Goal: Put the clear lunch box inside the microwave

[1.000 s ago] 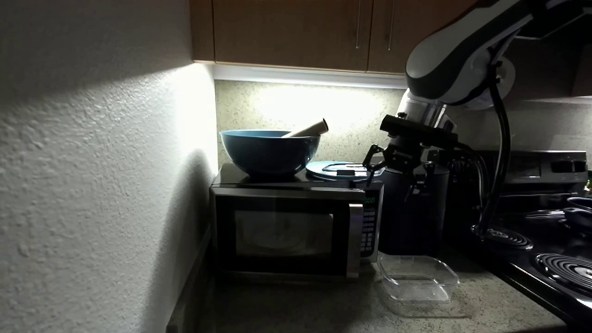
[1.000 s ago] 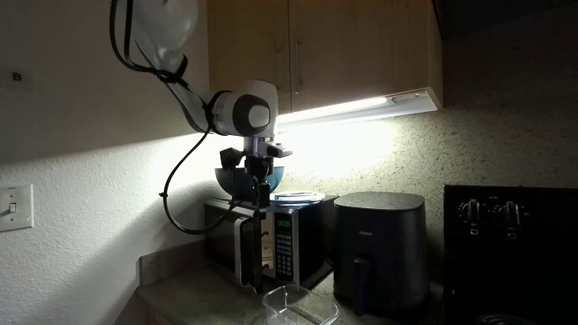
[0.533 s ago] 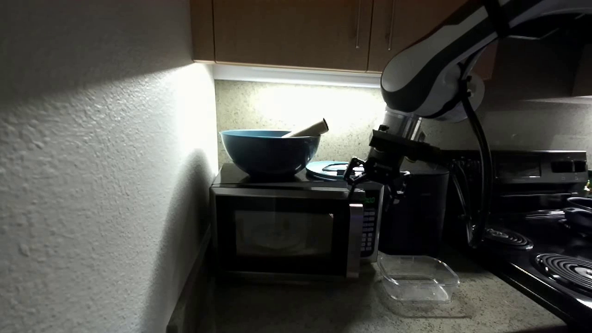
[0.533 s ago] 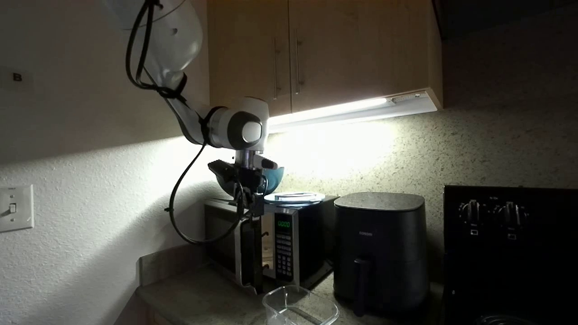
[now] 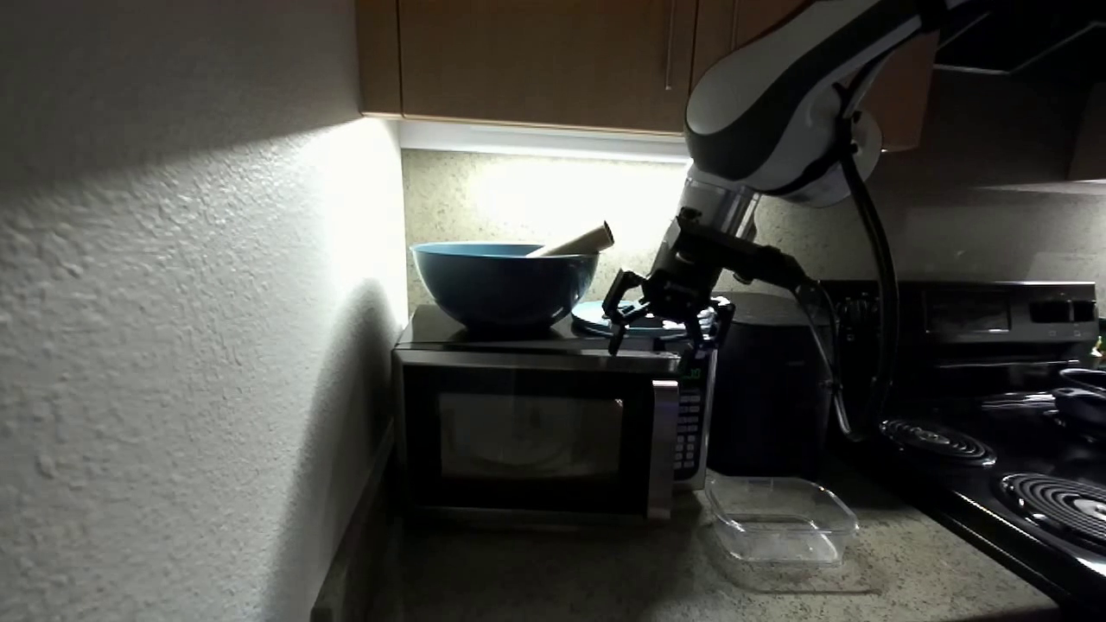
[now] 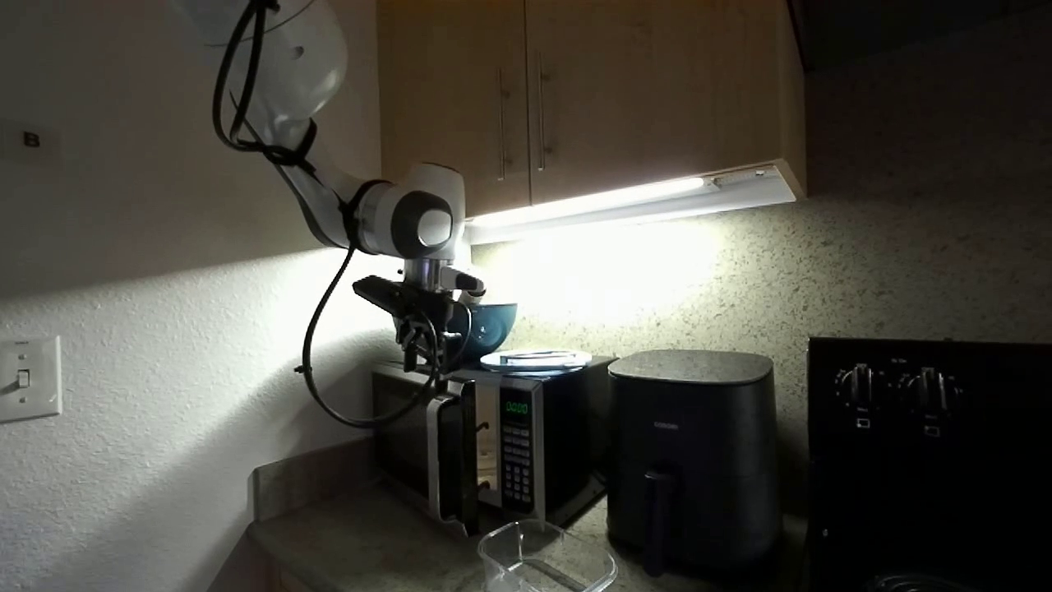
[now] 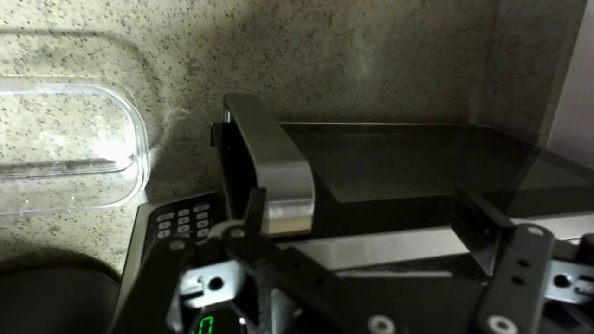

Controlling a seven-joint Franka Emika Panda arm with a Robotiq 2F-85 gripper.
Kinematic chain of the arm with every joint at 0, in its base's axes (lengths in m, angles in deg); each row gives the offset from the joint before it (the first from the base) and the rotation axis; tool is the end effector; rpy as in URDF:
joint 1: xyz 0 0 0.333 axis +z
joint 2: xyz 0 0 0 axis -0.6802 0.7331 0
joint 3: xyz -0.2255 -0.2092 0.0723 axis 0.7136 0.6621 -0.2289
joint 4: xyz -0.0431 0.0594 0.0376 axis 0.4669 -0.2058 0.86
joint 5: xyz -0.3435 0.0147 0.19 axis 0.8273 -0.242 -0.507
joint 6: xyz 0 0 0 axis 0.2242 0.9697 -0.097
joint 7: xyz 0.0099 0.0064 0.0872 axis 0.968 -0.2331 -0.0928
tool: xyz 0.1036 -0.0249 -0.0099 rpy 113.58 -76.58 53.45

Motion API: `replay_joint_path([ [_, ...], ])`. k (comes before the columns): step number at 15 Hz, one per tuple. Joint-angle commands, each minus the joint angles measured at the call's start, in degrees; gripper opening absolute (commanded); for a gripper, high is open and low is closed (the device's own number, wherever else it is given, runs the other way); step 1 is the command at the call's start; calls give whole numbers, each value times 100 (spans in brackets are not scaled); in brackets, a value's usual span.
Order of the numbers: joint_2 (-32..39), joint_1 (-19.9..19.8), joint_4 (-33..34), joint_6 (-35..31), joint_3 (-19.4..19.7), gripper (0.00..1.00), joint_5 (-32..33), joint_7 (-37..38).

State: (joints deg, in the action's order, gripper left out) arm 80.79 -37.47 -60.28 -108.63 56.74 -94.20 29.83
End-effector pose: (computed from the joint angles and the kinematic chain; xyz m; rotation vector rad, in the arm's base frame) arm 0.5745 0.1120 0.4297 -2.8220 0.5315 -0.2176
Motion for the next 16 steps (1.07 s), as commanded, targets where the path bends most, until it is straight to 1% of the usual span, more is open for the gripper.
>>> replay_joint_path([
  [1,-328,74,-222,-448,-60,100,-248,-64],
  [2,-328,90,-214,-570,-57,100,-181,73],
  [3,-174,87,-4,-264,-44,100,-60,20],
  [6,-153,66,15,-486,-20,100,-78,86],
  [12,-107,50,-28,-1185,71,100,-52,205],
  [16,-84,20,-11,-1372,132,100,-87,333],
])
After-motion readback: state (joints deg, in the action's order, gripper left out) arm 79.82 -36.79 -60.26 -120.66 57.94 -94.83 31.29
